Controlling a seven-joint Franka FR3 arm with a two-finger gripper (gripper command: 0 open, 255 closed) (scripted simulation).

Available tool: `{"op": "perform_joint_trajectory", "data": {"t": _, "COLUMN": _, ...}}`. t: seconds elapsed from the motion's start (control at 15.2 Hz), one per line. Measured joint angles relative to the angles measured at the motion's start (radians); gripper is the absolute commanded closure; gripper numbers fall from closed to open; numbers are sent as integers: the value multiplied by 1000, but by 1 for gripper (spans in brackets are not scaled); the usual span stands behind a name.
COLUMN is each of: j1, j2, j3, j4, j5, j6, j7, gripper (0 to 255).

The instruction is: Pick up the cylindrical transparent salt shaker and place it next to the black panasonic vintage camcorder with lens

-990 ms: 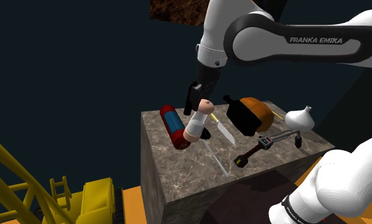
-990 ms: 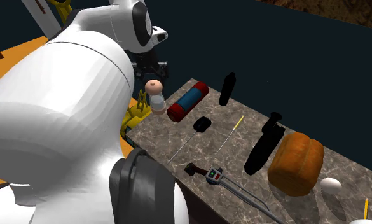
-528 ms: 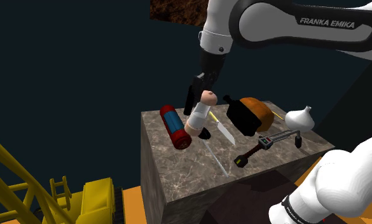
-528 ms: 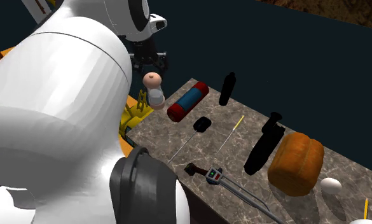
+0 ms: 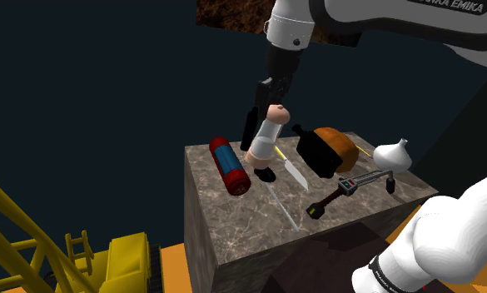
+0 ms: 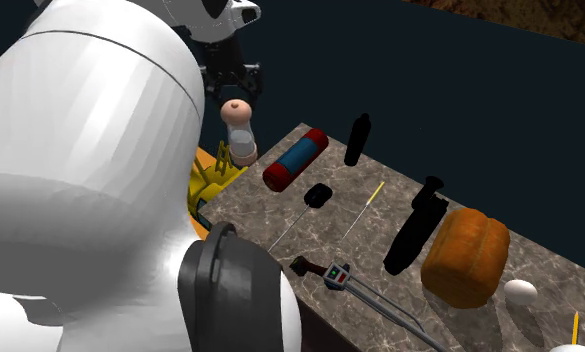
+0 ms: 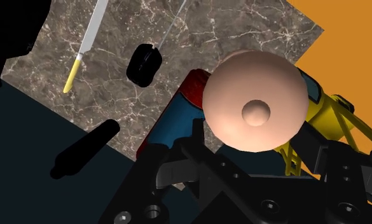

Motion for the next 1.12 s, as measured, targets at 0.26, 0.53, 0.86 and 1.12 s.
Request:
{"op": "perform_joint_trajectory", "data": {"t": 0.26, "j1": -20, "j2": 6, "j3": -30, "j4": 24, "j5": -6, "j6": -16, "j7": -49, "gripper": 255}}
{"op": "perform_joint_trajectory", "data": {"t": 0.53, "j1": -60, "j2": 4, "j3": -90, "j4": 19, "j5": -12, "j6": -6, "j7": -148, "gripper": 255}}
{"op": "perform_joint_trajectory", "data": {"t": 0.86, "j1": -107, "j2": 18, "j3": -160, "j4": 20, "j5": -22, "j6": 14, "j7": -264, "gripper": 255}}
{"op": "perform_joint_trajectory", "data": {"t": 1.12, "j1": -146, "j2": 49, "j3": -212, "j4": 58, "j5": -29, "j6": 14, "j7": -354, "gripper": 255}}
